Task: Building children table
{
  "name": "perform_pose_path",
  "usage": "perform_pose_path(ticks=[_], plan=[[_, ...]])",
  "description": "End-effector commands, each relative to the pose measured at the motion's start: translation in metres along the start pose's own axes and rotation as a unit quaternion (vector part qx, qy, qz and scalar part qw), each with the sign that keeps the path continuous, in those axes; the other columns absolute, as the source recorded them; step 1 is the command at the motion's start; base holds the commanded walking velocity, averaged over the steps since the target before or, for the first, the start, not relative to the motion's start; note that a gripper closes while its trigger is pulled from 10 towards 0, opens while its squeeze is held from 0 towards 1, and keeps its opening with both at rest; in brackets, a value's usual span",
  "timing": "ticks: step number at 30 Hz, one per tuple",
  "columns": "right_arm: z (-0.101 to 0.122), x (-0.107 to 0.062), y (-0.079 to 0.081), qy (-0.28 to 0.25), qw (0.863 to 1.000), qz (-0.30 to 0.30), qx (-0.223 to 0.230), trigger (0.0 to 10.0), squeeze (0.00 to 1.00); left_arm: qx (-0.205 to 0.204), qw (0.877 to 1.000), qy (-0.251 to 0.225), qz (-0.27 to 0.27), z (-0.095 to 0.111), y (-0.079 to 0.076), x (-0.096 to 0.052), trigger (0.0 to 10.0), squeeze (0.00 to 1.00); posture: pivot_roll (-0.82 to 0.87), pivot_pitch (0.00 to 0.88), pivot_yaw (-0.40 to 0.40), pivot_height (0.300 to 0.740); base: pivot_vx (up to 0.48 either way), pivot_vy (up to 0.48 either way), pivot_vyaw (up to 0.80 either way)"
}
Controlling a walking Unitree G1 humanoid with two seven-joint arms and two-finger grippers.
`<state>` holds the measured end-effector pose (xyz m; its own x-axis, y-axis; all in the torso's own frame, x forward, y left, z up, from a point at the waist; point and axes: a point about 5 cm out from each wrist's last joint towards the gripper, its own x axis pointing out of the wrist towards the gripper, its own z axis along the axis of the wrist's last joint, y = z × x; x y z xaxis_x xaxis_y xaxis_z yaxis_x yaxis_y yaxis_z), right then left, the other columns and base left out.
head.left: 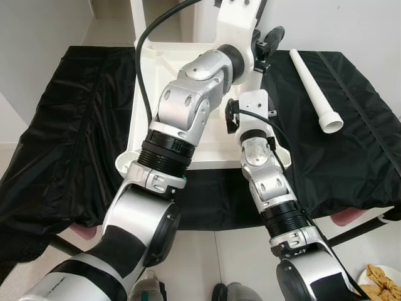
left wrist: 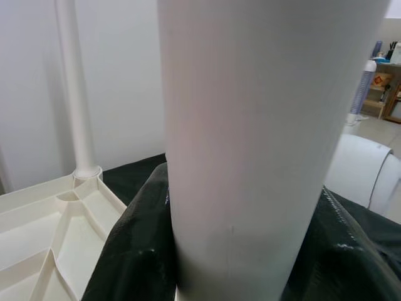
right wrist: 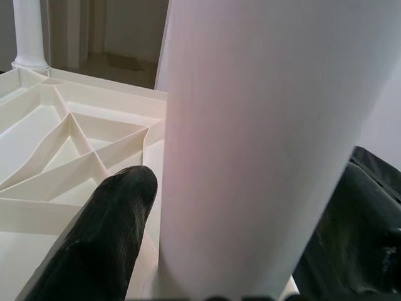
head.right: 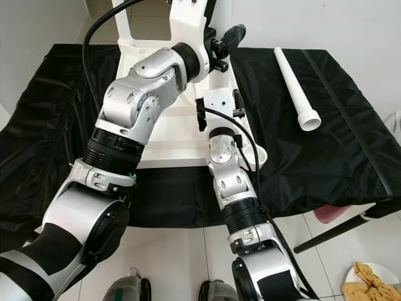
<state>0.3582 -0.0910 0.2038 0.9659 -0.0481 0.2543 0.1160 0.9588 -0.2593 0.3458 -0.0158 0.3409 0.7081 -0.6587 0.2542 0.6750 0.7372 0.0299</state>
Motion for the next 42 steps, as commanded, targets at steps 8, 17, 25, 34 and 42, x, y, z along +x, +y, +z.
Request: perform_pose_path(ticks=[8,17,25,34,42], plan=[[0.001,0.002,0.001,-0.002,1.000,-0.002,0.004,5.5,0.00,0.013,0.999,-0.019,0.028,0.012,-0.003,0.002,10.0,0.00,0.05,0.036,-0.010,0.740,0.000,0.000,0.00],[0.005,0.004,-0.001,-0.011,1.000,-0.008,-0.002,1.0,0.00,0.011,0.999,-0.019,0.026,0.012,-0.005,0.002,10.0,0.00,0.05,0.039,-0.009,0.740,0.000,0.000,0.00],[0.006,0.006,-0.002,-0.011,1.000,-0.013,0.003,3.6,0.00,0.025,0.999,-0.012,0.016,0.009,-0.009,0.003,10.0,0.00,0.05,0.043,-0.007,0.740,0.000,0.000,0.00],[0.003,0.006,-0.003,0.002,1.000,-0.019,0.014,10.0,0.00,-0.011,1.000,-0.025,-0.011,0.010,-0.014,0.001,10.0,1.00,0.05,0.048,-0.003,0.740,0.000,0.000,0.00],[-0.001,0.007,-0.005,0.017,0.999,-0.026,0.029,10.0,0.00,-0.022,0.999,-0.031,-0.019,0.011,-0.015,0.000,10.0,1.00,0.05,0.053,-0.002,0.740,0.000,0.000,0.00]])
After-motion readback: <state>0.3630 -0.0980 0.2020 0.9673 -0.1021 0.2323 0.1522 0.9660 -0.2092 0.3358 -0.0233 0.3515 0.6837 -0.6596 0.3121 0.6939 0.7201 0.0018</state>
